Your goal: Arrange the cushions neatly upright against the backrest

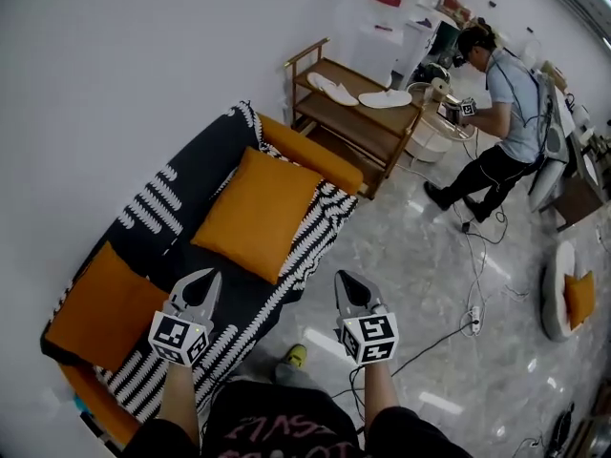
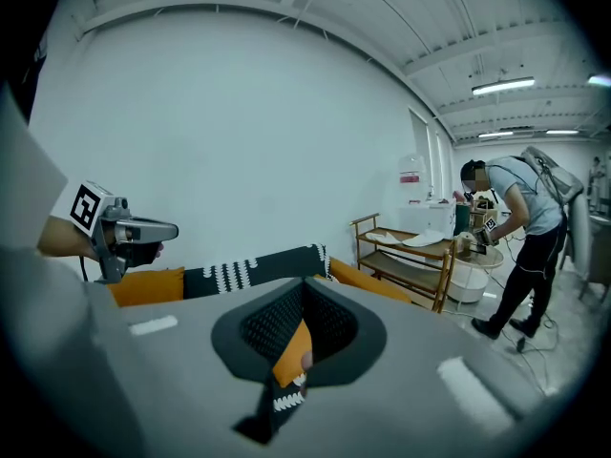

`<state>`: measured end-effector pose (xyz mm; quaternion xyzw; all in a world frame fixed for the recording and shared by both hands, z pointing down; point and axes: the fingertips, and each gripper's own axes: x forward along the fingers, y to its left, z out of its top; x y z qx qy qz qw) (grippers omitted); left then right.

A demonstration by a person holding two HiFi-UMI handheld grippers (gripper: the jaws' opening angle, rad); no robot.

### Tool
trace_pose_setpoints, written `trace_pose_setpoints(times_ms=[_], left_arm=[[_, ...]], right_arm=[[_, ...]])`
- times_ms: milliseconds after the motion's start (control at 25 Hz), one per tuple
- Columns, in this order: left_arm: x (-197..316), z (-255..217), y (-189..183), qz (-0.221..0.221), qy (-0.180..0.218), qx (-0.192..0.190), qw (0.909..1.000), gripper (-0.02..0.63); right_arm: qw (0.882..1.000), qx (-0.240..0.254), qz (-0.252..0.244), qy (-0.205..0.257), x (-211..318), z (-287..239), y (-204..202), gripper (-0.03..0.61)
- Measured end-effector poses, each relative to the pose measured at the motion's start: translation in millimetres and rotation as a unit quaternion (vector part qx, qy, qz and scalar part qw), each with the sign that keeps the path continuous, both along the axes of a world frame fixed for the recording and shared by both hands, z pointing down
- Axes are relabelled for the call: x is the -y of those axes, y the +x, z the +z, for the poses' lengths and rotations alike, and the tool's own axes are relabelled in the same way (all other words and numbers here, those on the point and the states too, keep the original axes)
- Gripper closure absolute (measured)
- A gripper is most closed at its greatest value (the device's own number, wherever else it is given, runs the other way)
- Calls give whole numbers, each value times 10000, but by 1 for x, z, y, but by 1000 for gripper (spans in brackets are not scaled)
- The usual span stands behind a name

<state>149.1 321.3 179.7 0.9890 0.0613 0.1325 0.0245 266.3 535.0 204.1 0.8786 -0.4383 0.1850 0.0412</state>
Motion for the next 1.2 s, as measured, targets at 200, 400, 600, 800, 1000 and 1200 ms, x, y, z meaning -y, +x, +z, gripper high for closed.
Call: trace_pose_setpoints(times_ms=[200, 400, 600, 800, 1000, 1200], left_arm=[[-8, 9, 48, 16, -45, 53, 10000, 612], [4, 14, 85, -104, -94, 6, 9999, 612], [24, 31, 122, -338, -267, -44, 9991, 612], [49, 54, 164, -547, -352, 31, 9979, 612], [94, 81, 207, -863, -531, 150, 9947, 612], [137, 92, 243, -1140, -713, 131, 9908, 612]], right_arm=[[9999, 9, 100, 4, -13, 5, 44, 565], [10000, 39, 66, -50, -8, 16, 78, 564], [9999, 17, -50, -146, 9, 30, 119, 563], [9991, 3, -295, -317, 43, 43, 170, 563], [9965, -37, -621, -566, 98, 56, 230, 563], [9928, -81, -918, -762, 149, 60, 280, 563]])
